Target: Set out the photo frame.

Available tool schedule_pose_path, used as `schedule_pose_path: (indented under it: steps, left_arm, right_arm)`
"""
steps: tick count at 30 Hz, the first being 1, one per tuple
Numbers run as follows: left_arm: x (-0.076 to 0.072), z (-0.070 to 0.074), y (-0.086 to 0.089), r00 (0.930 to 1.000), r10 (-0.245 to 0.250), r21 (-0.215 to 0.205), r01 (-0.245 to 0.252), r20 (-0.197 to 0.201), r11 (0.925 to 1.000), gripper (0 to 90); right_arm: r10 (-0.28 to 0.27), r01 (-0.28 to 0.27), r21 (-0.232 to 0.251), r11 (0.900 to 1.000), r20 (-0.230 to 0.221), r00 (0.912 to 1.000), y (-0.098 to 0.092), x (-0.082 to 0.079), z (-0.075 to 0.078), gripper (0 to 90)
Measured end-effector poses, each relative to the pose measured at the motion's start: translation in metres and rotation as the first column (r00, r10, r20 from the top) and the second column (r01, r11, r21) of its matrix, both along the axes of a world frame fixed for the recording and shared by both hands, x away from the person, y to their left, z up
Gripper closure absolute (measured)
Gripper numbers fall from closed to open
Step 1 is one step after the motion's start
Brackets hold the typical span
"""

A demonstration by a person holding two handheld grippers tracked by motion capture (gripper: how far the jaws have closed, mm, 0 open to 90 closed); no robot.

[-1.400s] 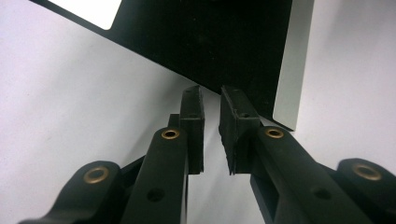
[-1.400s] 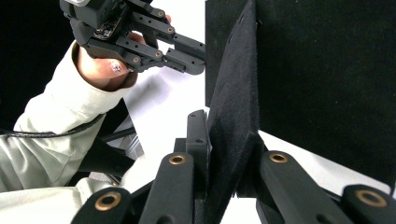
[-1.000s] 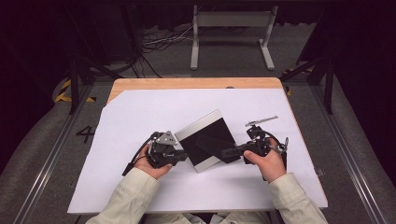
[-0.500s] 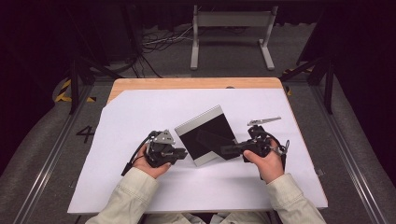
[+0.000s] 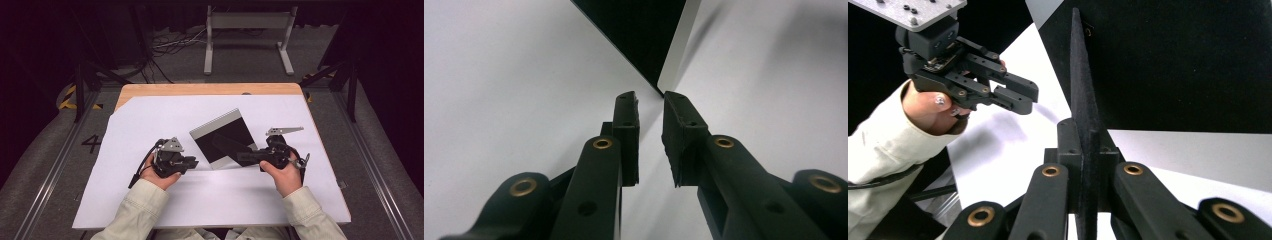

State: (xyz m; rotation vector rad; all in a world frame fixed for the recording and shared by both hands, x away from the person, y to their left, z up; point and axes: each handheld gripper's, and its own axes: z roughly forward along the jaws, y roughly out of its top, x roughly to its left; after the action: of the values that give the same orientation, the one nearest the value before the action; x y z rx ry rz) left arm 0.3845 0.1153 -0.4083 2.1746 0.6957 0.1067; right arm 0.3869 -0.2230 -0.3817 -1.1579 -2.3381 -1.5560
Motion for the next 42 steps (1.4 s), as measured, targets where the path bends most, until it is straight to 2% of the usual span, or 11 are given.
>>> schedule_pose_path:
  steps: [3,6,10,17,23,27,35,39,42]
  left_arm:
    - [0.0,0.0,0.0,1.0,-0.001,0.0,0.001,0.0,1.0,77.2]
    - [0.0,0.0,0.0,1.0,0.0,0.004,0.0,0.002,1.0,77.3]
    - [0.0,0.0,0.0,1.0,0.003,0.005,-0.003,0.005,1.0,77.4]
    - [0.0,-0.001,-0.001,1.0,0.0,0.009,0.0,0.008,1.0,77.6]
    - [0.0,0.0,-0.001,1.0,0.003,0.009,-0.003,0.005,1.0,77.7]
    - [0.0,0.0,0.0,1.0,0.002,0.008,-0.002,0.006,1.0,77.6]
    - [0.001,0.0,-0.001,1.0,0.004,0.001,-0.004,0.002,1.0,77.2]
    - [0.001,0.0,-0.001,1.0,0.003,0.004,-0.003,0.005,1.0,77.1]
    - [0.001,0.001,-0.001,1.0,0.001,0.006,-0.001,0.003,1.0,77.1]
  right_arm:
    - [-0.008,0.008,0.001,1.0,0.012,0.9999,-0.001,0.0,0.0,87.5]
    - [-0.015,0.015,-0.002,1.0,0.046,0.9988,-0.001,0.0,0.0,87.5]
    - [-0.017,0.019,-0.014,1.0,0.106,0.9942,-0.002,-0.001,-0.002,87.5]
    - [-0.027,0.031,-0.025,0.999,0.162,0.9863,-0.002,0.0,-0.005,87.5]
    - [0.012,-0.001,-0.052,0.999,0.201,0.9795,-0.004,-0.001,-0.006,87.2]
    - [0.033,-0.017,-0.075,0.997,0.204,0.9785,-0.007,-0.001,-0.007,86.7]
    - [0.057,-0.037,-0.12,0.992,0.167,0.9842,-0.019,-0.003,-0.015,85.7]
    - [0.086,-0.058,-0.162,0.985,0.172,0.9814,-0.019,-0.006,-0.015,86.1]
    - [0.095,-0.066,-0.17,0.983,0.169,0.981,-0.019,-0.007,-0.015,86.3]
